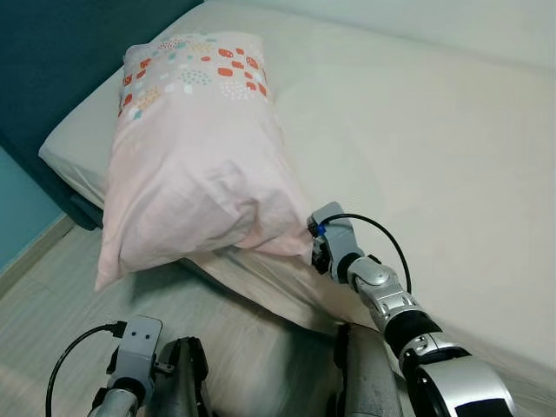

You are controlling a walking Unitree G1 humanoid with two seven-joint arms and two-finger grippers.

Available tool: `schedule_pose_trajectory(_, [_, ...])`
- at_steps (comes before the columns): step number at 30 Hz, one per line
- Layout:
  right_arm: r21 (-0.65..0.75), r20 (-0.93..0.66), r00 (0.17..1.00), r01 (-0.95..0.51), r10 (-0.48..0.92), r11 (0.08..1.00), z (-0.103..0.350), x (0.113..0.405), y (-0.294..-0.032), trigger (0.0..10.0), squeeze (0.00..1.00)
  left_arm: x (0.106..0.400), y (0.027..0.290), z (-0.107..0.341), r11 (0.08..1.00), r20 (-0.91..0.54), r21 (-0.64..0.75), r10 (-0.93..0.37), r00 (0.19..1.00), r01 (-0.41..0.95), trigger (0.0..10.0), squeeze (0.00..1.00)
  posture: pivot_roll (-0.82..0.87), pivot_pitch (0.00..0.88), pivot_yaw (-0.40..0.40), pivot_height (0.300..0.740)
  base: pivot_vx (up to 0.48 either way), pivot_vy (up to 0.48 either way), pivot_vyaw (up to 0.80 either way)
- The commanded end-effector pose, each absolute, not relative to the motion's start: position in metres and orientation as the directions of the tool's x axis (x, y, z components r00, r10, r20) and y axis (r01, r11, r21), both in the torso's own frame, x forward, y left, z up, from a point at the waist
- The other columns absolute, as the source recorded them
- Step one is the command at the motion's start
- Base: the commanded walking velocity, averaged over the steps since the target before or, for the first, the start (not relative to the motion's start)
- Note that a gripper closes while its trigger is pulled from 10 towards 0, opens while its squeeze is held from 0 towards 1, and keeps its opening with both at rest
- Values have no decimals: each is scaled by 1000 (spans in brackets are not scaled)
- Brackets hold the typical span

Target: Clean up the room

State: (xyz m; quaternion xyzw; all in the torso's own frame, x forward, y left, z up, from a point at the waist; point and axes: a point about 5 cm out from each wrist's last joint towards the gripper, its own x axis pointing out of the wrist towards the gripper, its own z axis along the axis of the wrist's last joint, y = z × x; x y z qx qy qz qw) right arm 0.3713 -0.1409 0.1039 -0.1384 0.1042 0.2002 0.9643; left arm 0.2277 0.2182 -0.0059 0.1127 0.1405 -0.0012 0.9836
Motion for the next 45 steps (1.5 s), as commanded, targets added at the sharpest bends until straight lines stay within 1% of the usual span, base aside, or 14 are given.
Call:
schedule_pose_trajectory(1, [-173, -288, 906, -367, 309, 914, 91, 366, -153, 0, 0, 222, 216, -13, 978, -312, 209, 39, 949, 29, 10000, 0, 54, 300, -20, 482, 0, 0, 0])
schedule_pose_trajectory(6, [-177, -301, 913, -335, 273, 925, 87, 363, -159, 0, 0, 225, 215, -12, 979, -309, 205, 43, 950, 22, 10000, 0, 50, 287, -26, 482, 0, 0, 0])
schedule_pose_trajectory(14, [-116, -282, 952, -160, 122, 980, 85, 359, -196, 0, 0, 236, 208, -10, 986, -307, 166, 45, 951, 7, 10000, 0, 41, 245, -33, 482, 0, 0, 0])
schedule_pose_trajectory(17, [168, -114, 992, -40, 60, 985, 110, 363, -228, 0, 0, 255, 199, 0, 993, -273, 122, 31, 961, 3, 10000, 0, 20, 208, -32, 482, 0, 0, 0])
schedule_pose_trajectory(21, [296, -23, 999, -32, 41, 955, 123, 364, -241, 0, 0, 265, 195, 6, 994, -254, 108, 16, 967, 11, 10000, 0, 12, 188, -33, 482, 0, 0, 0])
schedule_pose_trajectory(25, [514, 205, 977, -152, 51, 844, 152, 362, -256, 0, 0, 281, 183, 16, 997, -220, 69, -27, 975, 43, 10000, 0, -5, 152, -29, 482, 0, 0, 0])
schedule_pose_trajectory(30, [591, 328, 937, -305, 123, 747, 163, 358, -250, 0, 0, 286, 178, 20, 997, -209, 50, -44, 977, 56, 10000, 0, -14, 137, -27, 482, 0, 0, 0])
schedule_pose_trajectory(31, [611, 395, 898, -414, 193, 675, 165, 352, -243, 0, 0, 289, 175, 22, 997, -199, 34, -57, 978, 65, 10000, 0, -19, 123, -25, 482, 0, 0, 0])
schedule_pose_trajectory(33, [611, 519, 804, -586, 289, 532, 168, 339, -231, 0, 0, 294, 170, 27, 997, -181, 11, -78, 980, 81, 10000, 0, -18, 116, -24, 482, 0, 0, 0])
schedule_pose_trajectory(35, [611, 519, 804, -586, 289, 532, 168, 339, -231, 0, 0, 294, 170, 27, 997, -181, 11, -78, 980, 81, 10000, 0, -18, 116, -24, 482, 0, 0, 0])
schedule_pose_trajectory(36, [555, 626, 690, -721, 363, 414, 174, 322, -222, 0, 0, 299, 168, 32, 996, -158, -15, -86, 984, 85, 10000, 0, -13, 109, -21, 482, 0, 0, 0])
schedule_pose_trajectory(37, [555, 626, 690, -721, 363, 414, 174, 322, -222, 0, 0, 299, 168, 32, 996, -158, -15, -86, 984, 85, 10000, 0, -13, 109, -21, 482, 0, 0, 0])
schedule_pose_trajectory(40, [467, 769, 507, -862, 391, 198, 184, 297, -209, 0, 0, 310, 174, 49, 997, -80, -53, -63, 995, 58, 10000, 0, -8, 109, -13, 482, 0, 0, 0])
schedule_pose_trajectory(45, [439, 805, 443, -892, 394, 106, 191, 292, -205, 0, 0, 314, 179, 55, 996, -60, -73, -47, 997, 42, 10000, 0, -2, 111, -13, 482, 0, 0, 0])
